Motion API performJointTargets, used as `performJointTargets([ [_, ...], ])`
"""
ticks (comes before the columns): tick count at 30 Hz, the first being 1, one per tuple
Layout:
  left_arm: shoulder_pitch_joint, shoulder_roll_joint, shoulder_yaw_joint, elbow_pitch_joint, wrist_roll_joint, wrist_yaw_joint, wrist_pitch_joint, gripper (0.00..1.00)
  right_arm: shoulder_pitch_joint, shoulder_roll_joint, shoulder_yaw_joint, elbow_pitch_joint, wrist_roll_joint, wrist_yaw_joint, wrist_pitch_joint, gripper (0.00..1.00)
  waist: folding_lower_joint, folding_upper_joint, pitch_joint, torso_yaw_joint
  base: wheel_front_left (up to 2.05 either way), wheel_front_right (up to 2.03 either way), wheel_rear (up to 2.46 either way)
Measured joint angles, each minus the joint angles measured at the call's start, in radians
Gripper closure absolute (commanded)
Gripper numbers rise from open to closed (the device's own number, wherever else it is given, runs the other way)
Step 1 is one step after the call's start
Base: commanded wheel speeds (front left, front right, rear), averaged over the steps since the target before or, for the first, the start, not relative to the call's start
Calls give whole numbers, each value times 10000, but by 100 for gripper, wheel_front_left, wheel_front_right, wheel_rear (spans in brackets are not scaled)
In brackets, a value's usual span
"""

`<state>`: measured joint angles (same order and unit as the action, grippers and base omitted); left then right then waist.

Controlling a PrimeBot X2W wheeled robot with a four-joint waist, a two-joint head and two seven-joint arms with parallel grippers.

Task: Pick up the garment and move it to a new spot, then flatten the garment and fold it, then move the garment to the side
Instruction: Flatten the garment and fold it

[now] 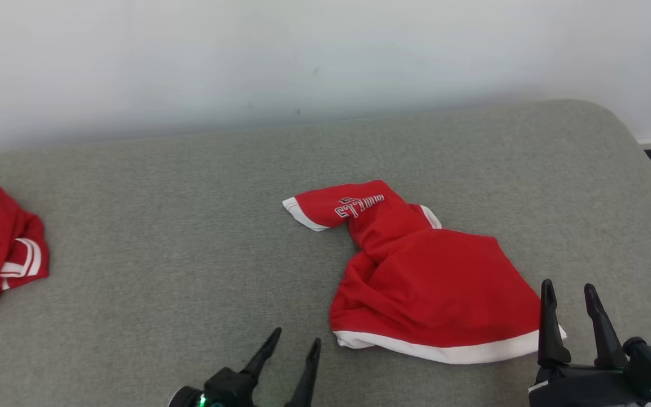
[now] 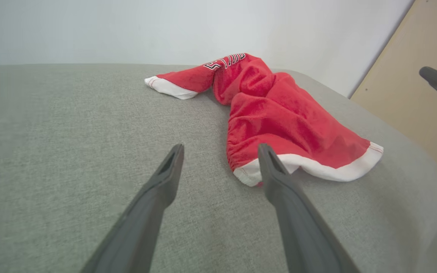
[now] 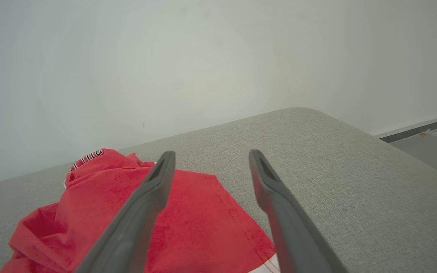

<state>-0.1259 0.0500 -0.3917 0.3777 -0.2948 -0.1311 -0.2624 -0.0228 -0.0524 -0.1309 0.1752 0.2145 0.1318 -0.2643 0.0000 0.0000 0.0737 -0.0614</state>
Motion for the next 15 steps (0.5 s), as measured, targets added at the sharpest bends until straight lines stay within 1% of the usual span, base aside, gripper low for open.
performJointTargets([
  [3,-291,-8,-451,330,-94,-2,0,0,-132,4,130,88,178,0,0,0,0,0,83,-206,0,0,0],
  [7,-685,0,-763,794,-272,-2,0,0,-286,10,332,167,387,0,0,0,1,1,232,-508,0,0,0],
  [12,-1441,-4,-786,1478,-525,-2,0,0,-428,12,451,253,529,0,0,0,1,1,512,-932,0,0,0],
  [15,-1782,-4,-1005,1990,-637,-2,0,0,-518,8,470,288,581,0,0,0,1,0,666,-1106,0,0,0],
])
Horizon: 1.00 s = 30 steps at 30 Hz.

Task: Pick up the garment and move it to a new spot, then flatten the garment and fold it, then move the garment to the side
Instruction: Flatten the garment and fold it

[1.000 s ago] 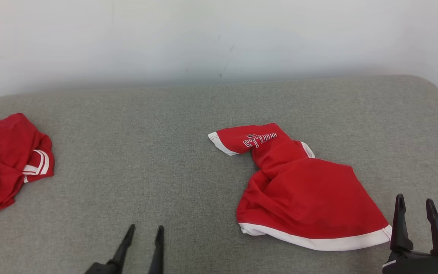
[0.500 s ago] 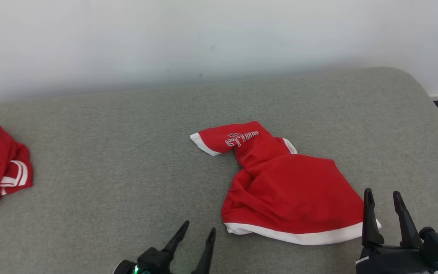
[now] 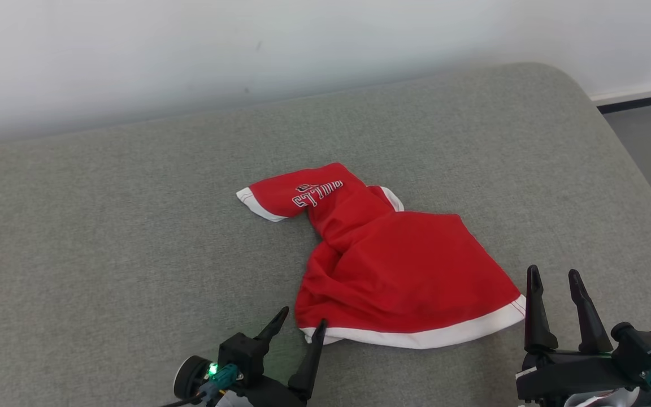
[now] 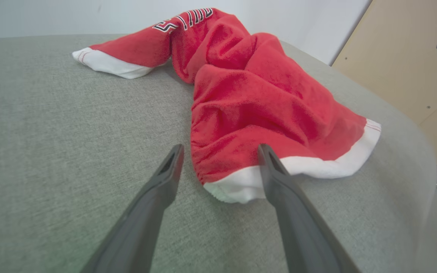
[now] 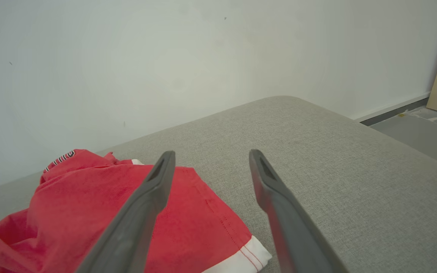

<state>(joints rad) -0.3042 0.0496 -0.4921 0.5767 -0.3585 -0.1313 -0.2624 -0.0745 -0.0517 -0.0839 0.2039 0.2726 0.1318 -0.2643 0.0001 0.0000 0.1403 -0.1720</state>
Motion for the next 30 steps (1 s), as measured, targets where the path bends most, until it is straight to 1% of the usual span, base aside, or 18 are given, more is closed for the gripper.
performJointTargets([
  [5,-477,0,-606,765,-468,0,0,0,-75,2,42,59,63,0,0,0,0,0,170,-250,0,0,0],
  [6,-557,-2,-736,874,-639,2,-2,52,-75,2,42,59,65,0,0,0,0,0,189,-287,0,0,0],
  [7,-628,2,-832,959,-686,0,0,86,-77,0,36,59,77,0,0,0,0,0,206,-318,0,0,0],
  [8,-691,-6,-817,957,-711,0,0,100,-77,2,31,59,86,0,0,0,1,0,221,-338,0,0,0],
  [12,-805,-8,-522,851,-717,0,0,100,-58,2,-119,13,94,0,0,0,0,0,221,-272,0,0,0],
  [17,-732,159,673,-31,-249,-2,0,100,29,2,-190,6,167,0,-2,0,1,0,157,36,0,0,0],
  [23,52,433,1841,-1198,529,-2,0,100,175,4,-194,65,169,0,0,0,0,0,14,590,0,0,0],
  [26,655,518,2134,-1737,809,-2,0,100,188,6,-190,113,198,0,-2,0,0,0,-79,869,0,0,0],
  [30,1563,612,2178,-2330,1350,6,0,100,240,6,-198,142,205,0,0,0,0,0,-193,1195,0,0,0],
])
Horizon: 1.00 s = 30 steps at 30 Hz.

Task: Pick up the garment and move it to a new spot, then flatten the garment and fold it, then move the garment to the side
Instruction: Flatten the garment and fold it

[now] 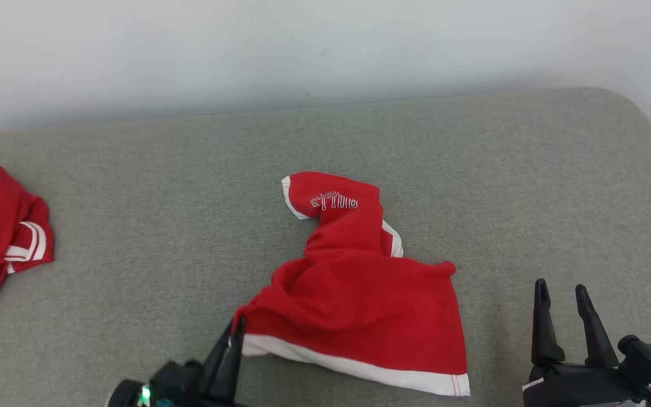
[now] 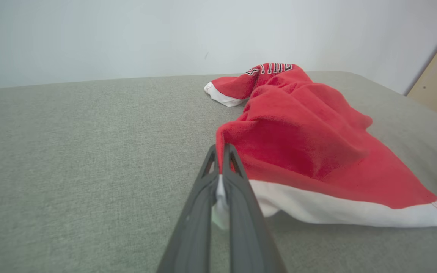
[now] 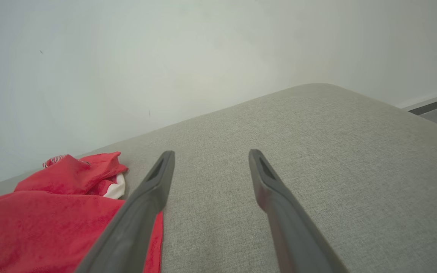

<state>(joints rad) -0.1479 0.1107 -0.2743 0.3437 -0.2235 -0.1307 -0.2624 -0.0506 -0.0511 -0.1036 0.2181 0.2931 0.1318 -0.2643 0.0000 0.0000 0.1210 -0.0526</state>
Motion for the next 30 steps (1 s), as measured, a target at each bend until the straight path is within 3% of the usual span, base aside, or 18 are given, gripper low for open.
performJointTargets([
  [7,958,-311,-556,123,-13,-2,0,100,124,2,25,134,-4,0,0,0,0,0,-174,373,0,0,0],
  [14,724,-506,-2309,1127,-479,-4,0,100,158,2,58,238,-42,0,0,0,-1,0,-381,463,0,0,0],
  [15,680,-514,-2500,1241,-573,-6,0,70,159,0,61,245,-42,0,0,0,-1,0,-401,472,0,0,0],
  [16,630,-531,-2571,1283,-598,-6,0,11,165,0,71,249,-42,0,0,0,-1,0,-418,478,0,0,0],
  [17,584,-539,-2552,1296,-656,-6,0,0,176,0,77,242,-42,0,0,0,-1,0,-433,484,0,0,0],
  [30,859,-426,-163,-174,-727,-6,0,0,311,0,4,242,29,0,0,0,-1,-1,-428,696,0,0,0],
])
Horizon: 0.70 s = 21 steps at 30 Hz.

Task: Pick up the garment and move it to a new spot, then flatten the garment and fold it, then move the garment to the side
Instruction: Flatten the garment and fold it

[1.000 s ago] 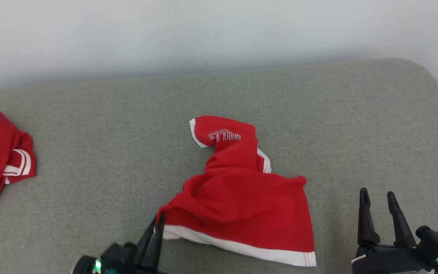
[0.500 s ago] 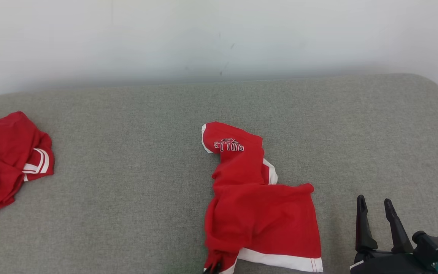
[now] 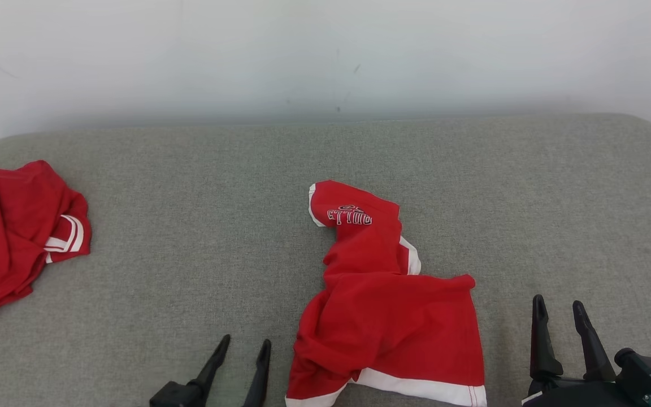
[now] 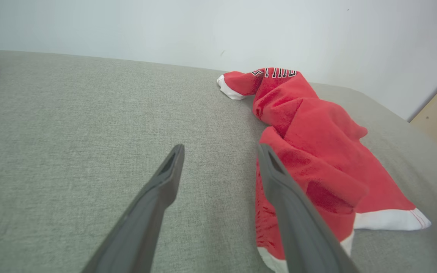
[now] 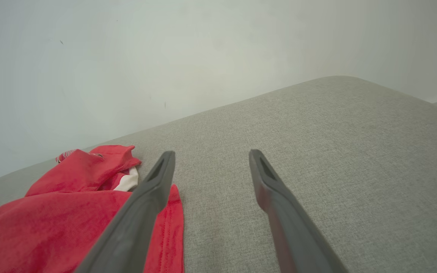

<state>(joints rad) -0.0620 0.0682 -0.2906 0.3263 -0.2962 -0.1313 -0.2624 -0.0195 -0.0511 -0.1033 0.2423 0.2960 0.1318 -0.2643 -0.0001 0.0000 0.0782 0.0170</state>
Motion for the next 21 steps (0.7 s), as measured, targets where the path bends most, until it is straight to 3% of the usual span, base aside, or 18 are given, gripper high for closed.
performJointTargets([
  [6,108,63,238,293,61,0,0,0,-2,0,38,35,2,0,0,0,0,0,-19,14,0,0,0],
  [21,-228,-17,-1616,2071,163,0,0,0,-30,2,-13,63,-38,0,0,0,1,1,62,-180,0,0,0],
])
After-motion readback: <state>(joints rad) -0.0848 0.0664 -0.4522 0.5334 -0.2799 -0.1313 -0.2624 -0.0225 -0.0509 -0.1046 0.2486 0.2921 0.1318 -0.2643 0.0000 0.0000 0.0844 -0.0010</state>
